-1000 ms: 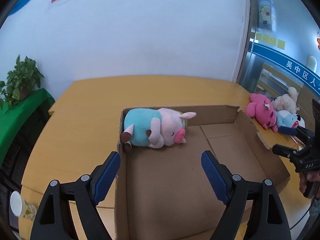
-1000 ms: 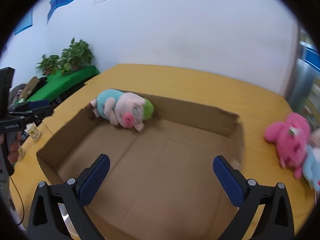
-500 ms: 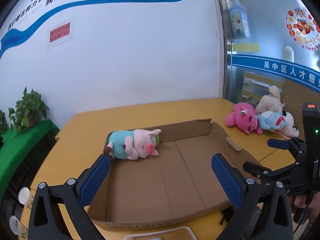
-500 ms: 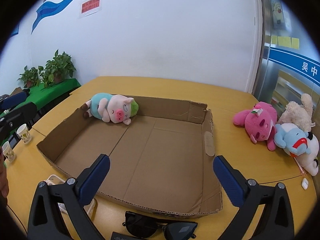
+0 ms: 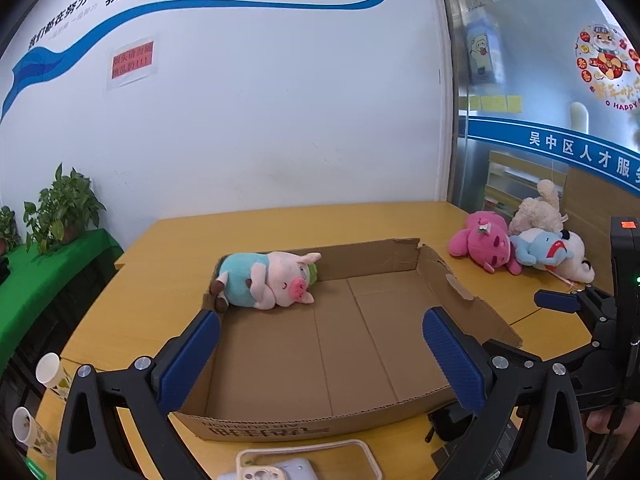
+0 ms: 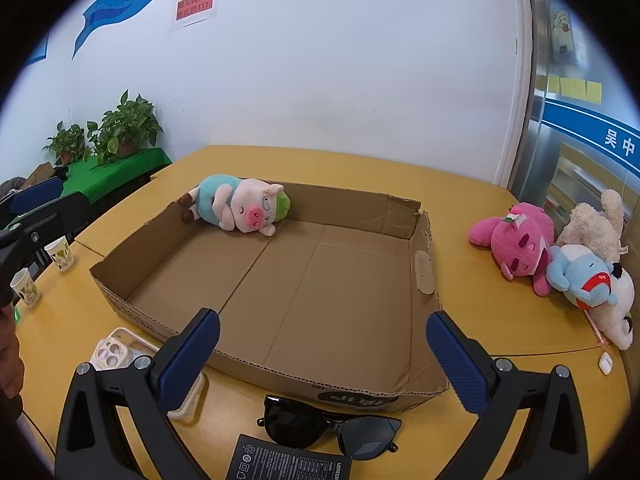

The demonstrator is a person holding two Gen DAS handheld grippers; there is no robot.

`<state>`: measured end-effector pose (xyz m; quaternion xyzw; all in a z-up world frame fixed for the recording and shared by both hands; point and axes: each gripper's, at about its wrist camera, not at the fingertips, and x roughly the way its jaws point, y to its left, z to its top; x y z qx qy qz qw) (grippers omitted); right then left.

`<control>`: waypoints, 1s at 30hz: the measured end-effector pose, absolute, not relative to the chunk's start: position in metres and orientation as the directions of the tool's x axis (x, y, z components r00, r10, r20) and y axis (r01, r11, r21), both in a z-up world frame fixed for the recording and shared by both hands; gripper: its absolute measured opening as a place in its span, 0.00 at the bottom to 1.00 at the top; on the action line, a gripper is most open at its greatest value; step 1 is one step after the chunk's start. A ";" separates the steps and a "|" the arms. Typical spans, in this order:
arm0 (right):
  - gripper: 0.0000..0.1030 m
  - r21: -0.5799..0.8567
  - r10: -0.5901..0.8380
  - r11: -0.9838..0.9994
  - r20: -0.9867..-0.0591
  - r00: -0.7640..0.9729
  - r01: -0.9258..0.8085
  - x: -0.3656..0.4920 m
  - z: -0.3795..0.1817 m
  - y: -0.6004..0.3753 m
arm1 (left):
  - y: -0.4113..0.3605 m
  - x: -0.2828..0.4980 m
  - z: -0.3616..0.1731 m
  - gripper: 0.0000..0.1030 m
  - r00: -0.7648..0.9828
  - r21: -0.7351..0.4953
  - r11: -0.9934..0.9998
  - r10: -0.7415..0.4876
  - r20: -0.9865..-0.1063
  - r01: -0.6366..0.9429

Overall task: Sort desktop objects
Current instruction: 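Move both grippers back to the black UGREEN box on the table, then close the left gripper on the black box while the right gripper grips its top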

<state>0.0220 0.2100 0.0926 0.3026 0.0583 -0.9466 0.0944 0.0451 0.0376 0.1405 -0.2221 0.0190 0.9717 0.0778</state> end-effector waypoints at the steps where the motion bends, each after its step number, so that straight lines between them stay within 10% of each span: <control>1: 1.00 -0.053 -0.142 -0.976 -0.585 -0.799 0.213 0.023 0.092 0.211 | 0.038 0.045 0.139 1.00 -0.887 -0.004 -0.986 0.151 -0.437 -0.165; 30: 1.00 0.303 -0.499 -0.844 -0.747 -0.439 0.443 0.105 -0.033 0.287 | 0.067 0.052 0.004 0.97 -0.506 -0.312 -0.891 0.446 -0.738 -0.329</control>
